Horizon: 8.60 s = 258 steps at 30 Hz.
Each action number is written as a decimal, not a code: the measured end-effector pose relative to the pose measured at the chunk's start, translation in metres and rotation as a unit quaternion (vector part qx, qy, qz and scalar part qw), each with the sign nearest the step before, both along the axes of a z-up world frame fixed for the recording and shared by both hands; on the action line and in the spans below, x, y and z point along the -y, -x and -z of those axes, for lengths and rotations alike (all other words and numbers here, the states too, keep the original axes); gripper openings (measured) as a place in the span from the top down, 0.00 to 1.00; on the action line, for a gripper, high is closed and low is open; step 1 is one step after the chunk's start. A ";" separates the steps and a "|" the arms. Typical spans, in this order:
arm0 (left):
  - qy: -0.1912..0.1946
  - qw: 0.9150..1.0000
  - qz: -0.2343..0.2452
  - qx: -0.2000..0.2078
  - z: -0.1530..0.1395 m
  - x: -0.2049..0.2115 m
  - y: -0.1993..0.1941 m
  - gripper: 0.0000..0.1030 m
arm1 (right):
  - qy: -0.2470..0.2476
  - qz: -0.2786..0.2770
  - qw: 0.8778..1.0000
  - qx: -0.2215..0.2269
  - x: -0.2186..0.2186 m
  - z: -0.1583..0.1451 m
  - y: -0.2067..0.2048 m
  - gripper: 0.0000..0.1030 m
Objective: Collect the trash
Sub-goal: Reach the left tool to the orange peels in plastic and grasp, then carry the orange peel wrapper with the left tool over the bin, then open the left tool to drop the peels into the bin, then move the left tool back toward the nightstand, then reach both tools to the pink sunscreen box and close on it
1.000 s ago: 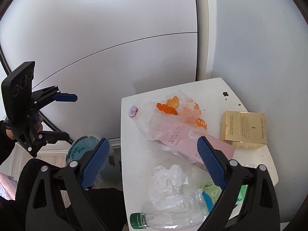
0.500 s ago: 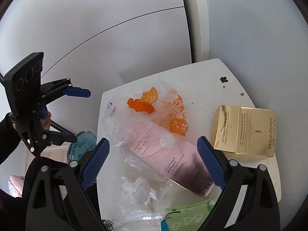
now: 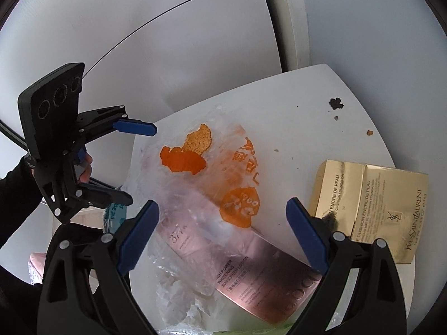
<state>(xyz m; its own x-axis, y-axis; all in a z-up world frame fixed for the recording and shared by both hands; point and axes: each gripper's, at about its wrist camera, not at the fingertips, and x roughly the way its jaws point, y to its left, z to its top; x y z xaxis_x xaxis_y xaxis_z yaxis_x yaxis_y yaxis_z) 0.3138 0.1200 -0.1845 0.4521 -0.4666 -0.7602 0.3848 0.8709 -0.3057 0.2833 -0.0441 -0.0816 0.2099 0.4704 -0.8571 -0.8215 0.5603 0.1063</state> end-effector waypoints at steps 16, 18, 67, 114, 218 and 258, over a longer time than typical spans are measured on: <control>0.009 0.999 0.039 -0.004 0.005 0.014 -0.009 0.22 | 0.026 -0.032 0.998 -0.038 -0.027 0.014 -0.014 0.38; 0.005 0.999 0.035 -0.003 0.004 0.016 -0.010 0.34 | 0.026 -0.035 0.998 -0.040 -0.031 0.016 -0.012 0.49; -0.063 0.987 -0.025 0.143 -0.159 0.019 0.141 0.95 | -0.046 -0.079 0.990 0.104 -0.029 -0.083 0.128 0.90; -0.072 0.957 -0.279 -0.024 0.029 -0.150 0.370 0.95 | 0.064 -0.217 0.974 -0.024 -0.246 0.210 0.188 0.90; -0.115 0.984 -0.082 0.105 -0.081 0.001 0.211 0.06 | -0.019 -0.071 0.974 0.216 0.017 0.031 0.090 0.07; -0.166 0.964 0.202 0.049 -0.001 0.085 0.007 0.06 | 0.174 -0.228 0.952 0.106 0.009 0.107 -0.057 0.07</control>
<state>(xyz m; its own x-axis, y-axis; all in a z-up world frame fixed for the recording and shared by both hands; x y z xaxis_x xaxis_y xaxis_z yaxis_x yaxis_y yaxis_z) 0.3071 0.0349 -0.1836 0.3624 -0.3577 -0.8606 0.7256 0.6878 0.0196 0.3402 -0.0527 -0.1889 0.2373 0.2496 -0.9388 -0.9701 0.1121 -0.2154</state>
